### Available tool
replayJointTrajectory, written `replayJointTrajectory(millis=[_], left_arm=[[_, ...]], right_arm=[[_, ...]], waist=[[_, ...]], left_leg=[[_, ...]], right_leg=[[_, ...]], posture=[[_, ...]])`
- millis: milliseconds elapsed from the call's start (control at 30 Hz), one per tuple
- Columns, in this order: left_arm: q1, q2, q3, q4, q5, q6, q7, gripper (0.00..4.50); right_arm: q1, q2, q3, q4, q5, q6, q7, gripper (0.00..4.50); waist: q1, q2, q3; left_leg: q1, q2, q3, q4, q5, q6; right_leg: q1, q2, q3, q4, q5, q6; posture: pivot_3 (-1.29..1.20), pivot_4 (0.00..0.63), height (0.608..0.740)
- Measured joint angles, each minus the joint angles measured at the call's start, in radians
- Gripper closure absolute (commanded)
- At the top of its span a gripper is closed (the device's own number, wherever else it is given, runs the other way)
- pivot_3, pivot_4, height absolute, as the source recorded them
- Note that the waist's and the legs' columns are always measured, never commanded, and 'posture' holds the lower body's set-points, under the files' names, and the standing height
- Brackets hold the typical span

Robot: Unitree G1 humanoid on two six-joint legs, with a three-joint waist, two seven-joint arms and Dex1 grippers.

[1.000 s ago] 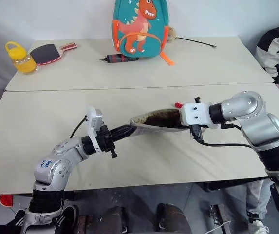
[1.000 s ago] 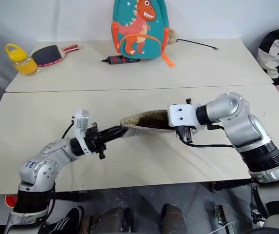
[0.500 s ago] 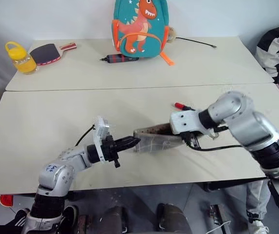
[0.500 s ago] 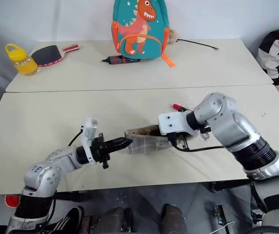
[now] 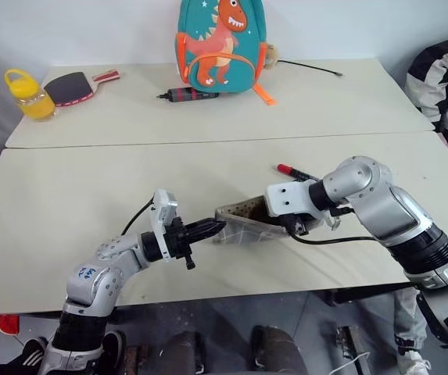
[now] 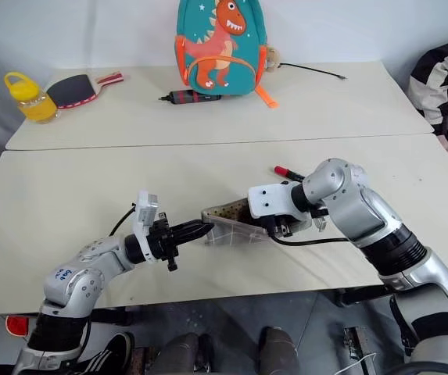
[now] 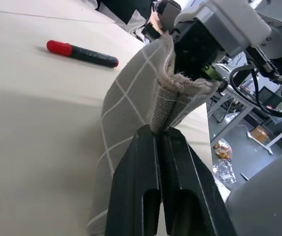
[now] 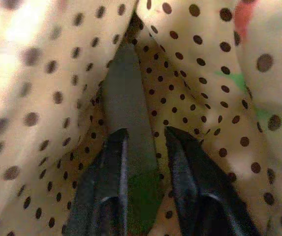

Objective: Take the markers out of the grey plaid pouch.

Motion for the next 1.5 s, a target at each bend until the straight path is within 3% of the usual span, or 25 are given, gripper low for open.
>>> replayJointTrajectory(millis=[233, 400, 933, 1033, 1133, 1500], left_arm=[[0.000, 0.000, -0.003, 0.000, 0.000, 0.000, -0.001, 4.50], [-0.003, 0.000, -0.003, 0.000, 0.000, 0.000, 0.000, 4.50], [-0.004, -0.003, -0.009, 0.000, 0.000, -0.001, 0.008, 4.50], [-0.004, -0.003, -0.009, 0.000, 0.001, -0.001, 0.009, 4.50], [-0.004, -0.003, -0.011, 0.000, 0.001, -0.001, 0.008, 4.50], [0.000, -0.003, -0.011, -0.003, 0.001, -0.001, 0.008, 4.50]], right_arm=[[0.017, 0.005, 0.004, 0.007, 0.001, 0.018, 0.005, 3.29], [0.017, 0.010, 0.004, 0.024, -0.013, -0.010, -0.008, 1.81], [0.045, 0.049, 0.011, 0.091, -0.062, -0.111, -0.032, 1.81], [0.049, 0.053, 0.009, 0.097, -0.064, -0.115, -0.029, 2.42], [0.055, 0.057, 0.007, 0.093, -0.064, -0.115, -0.026, 3.42], [0.068, 0.058, -0.018, 0.068, -0.056, -0.096, -0.024, 3.46]], waist=[[-0.001, 0.000, 0.000], [-0.001, 0.000, 0.000], [-0.003, -0.001, -0.001], [-0.003, -0.002, -0.001], [-0.004, -0.002, -0.001], [-0.003, -0.002, -0.001]], left_leg=[[0.000, 0.000, 0.000, 0.000, 0.000, 0.000], [0.000, 0.000, 0.000, 0.000, 0.000, 0.000], [0.002, 0.001, 0.000, 0.000, 0.000, 0.000], [0.002, 0.001, 0.000, 0.000, 0.000, 0.000], [0.003, 0.001, 0.000, 0.000, 0.000, 0.000], [0.002, 0.001, 0.000, 0.000, 0.000, 0.000]], right_leg=[[0.000, 0.000, 0.000, 0.001, 0.000, 0.000], [0.000, 0.000, 0.000, 0.001, 0.000, 0.000], [0.001, 0.000, 0.000, 0.001, 0.000, 0.000], [0.001, 0.000, 0.001, 0.002, 0.000, 0.000], [0.001, 0.000, 0.001, 0.002, 0.000, 0.000], [0.001, 0.000, 0.001, 0.002, 0.000, -0.001]], posture=[[0.00, 0.150, 0.740], [0.00, 0.150, 0.740], [0.00, 0.150, 0.740], [0.00, 0.150, 0.740], [0.00, 0.150, 0.740], [0.00, 0.150, 0.740]])
